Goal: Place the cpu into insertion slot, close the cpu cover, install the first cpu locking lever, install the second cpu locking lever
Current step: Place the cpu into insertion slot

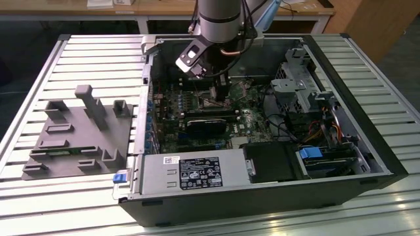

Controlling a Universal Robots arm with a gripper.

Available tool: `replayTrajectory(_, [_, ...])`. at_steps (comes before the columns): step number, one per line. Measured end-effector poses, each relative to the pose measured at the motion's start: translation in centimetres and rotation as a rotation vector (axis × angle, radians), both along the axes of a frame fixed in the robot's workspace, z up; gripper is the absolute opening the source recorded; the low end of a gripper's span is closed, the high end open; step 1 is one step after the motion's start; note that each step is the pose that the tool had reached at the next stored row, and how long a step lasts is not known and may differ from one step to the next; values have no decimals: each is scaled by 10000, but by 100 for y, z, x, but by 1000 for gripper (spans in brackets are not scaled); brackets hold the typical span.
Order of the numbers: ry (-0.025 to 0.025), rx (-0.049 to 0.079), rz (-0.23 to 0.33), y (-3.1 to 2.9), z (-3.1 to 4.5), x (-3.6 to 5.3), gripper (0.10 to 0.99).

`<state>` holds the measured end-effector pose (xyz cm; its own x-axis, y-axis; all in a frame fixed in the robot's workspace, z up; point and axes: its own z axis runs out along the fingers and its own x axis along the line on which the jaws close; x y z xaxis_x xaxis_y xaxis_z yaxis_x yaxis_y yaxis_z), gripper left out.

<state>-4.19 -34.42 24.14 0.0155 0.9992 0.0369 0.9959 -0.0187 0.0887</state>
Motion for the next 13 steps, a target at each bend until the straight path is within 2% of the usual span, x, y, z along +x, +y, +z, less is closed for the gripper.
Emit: replayTrajectory(13, [-1, 1, -237, 56, -155, -44, 533])
